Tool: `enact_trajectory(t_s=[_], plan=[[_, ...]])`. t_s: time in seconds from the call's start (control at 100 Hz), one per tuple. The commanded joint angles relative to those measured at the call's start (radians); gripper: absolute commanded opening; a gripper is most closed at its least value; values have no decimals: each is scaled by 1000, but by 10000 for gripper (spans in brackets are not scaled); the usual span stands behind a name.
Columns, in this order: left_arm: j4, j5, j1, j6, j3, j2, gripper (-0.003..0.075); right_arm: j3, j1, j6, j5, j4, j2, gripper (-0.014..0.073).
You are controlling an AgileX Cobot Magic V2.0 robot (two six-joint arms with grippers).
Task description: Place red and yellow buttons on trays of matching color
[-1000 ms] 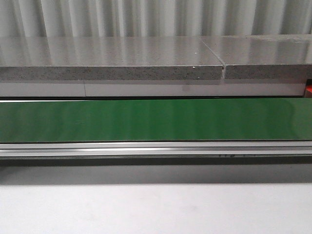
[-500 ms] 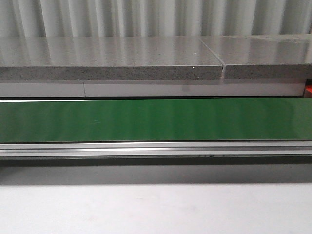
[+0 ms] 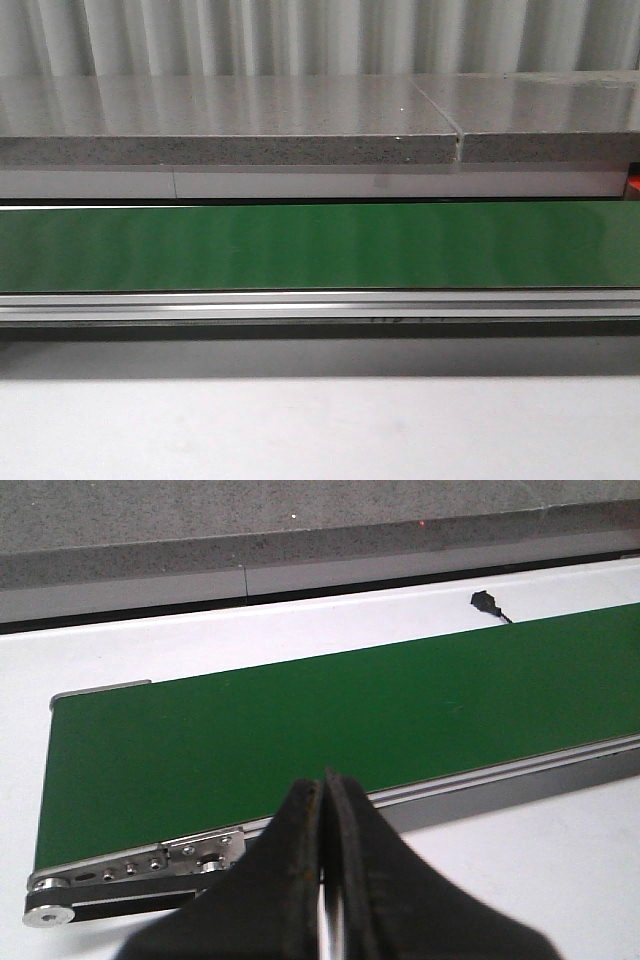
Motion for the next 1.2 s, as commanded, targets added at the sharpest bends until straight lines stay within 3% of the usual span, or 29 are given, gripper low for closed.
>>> enact_trajectory(t_s=[0.0,0.29,1.19], plan=[[-16,-70,-7,-2,-28,8,-20,-19,-4,89,-55,-92,-21,99],[-16,-70,-7,-2,-28,8,-20,-18,-4,95,63,-68,-21,99],[-16,-70,-7,-2,-28,8,-20,-19,-4,95,62,-68,-21,99]])
